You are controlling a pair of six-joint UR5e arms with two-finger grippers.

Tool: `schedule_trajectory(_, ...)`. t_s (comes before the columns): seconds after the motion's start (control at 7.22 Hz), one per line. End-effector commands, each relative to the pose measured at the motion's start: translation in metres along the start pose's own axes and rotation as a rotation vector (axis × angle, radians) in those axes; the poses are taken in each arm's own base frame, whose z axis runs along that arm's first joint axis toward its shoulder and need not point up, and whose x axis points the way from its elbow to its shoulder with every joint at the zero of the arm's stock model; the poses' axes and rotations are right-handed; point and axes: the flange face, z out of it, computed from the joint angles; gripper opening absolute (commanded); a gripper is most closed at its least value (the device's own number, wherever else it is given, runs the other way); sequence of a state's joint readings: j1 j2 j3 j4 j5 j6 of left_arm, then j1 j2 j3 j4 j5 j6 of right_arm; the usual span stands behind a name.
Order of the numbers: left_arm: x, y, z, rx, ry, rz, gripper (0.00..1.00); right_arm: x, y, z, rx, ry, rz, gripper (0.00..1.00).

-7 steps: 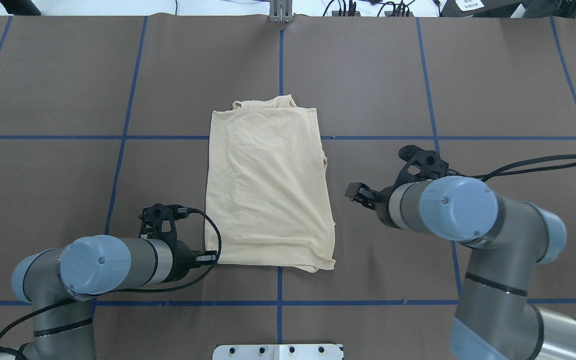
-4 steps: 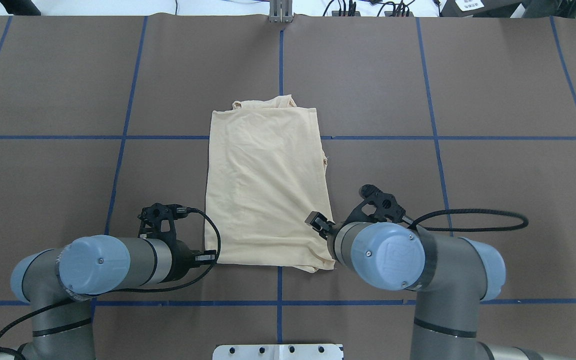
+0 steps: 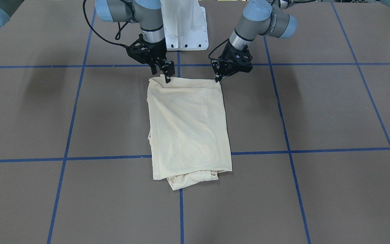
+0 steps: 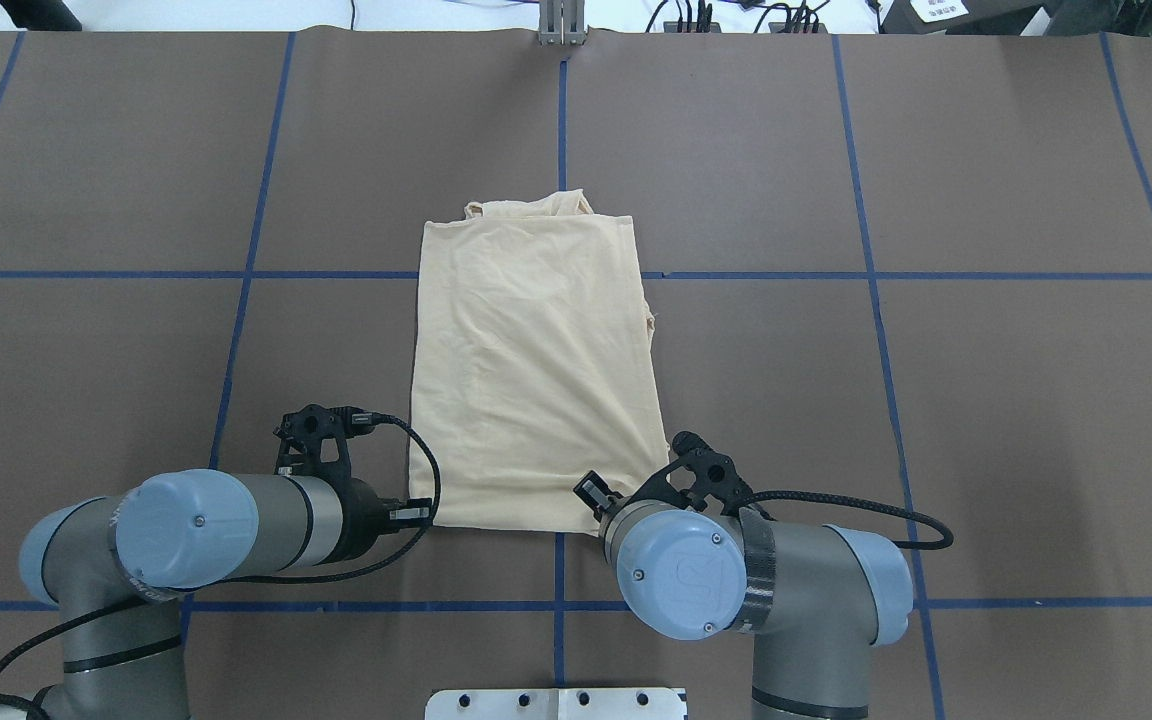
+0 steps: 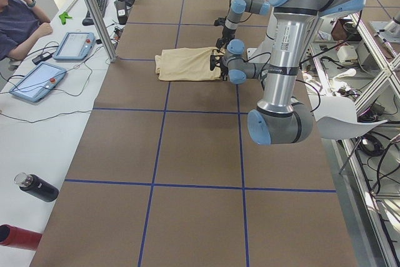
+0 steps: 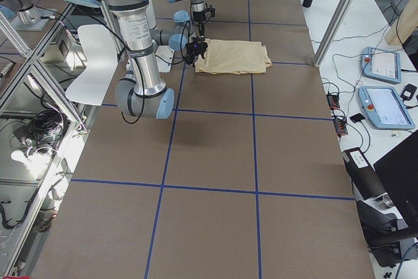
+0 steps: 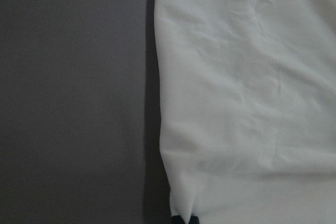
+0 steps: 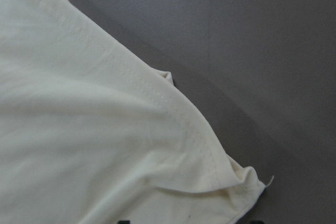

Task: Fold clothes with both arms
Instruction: 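Move the right gripper to the other near corner of the shirt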

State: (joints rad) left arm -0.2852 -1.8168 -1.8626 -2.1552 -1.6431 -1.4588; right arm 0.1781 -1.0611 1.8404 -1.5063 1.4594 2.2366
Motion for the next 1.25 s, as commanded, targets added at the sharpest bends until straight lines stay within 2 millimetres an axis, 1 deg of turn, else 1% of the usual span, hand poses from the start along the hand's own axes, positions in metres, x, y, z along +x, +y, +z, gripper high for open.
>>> schedule_trajectory(0.0, 0.0, -0.001, -0.003, 0.008, 0.003, 0.0, 0.0, 0.002, 0.003, 0.004, 0.002, 0.008, 0.031, 0.7)
schedule_trajectory(0.28, 0.003, -0.001, -0.006, 0.008, 0.011, 0.001, 0.0, 0.0, 0.002, 0.005, 0.018, -0.005, 0.068, 0.46)
schedule_trajectory(0.69, 0.003, -0.001, -0.006, 0.008, 0.012, 0.001, 0.0, -0.001, 0.002, 0.006, 0.026, -0.01, 0.069, 0.45)
schedule_trajectory(0.83, 0.003, -0.001, -0.006, 0.008, 0.011, 0.001, 0.0, -0.001, 0.001, 0.007, 0.032, -0.014, 0.087, 0.37)
schedule_trajectory(0.97, 0.004, 0.0, -0.007, 0.007, 0.014, 0.002, 0.0, -0.001, 0.001, 0.008, 0.035, -0.015, 0.104, 0.21)
schedule_trajectory(1.11, 0.005, 0.0, -0.007, 0.007, 0.015, 0.002, 0.0, -0.002, 0.003, 0.016, 0.045, -0.008, 0.118, 0.0)
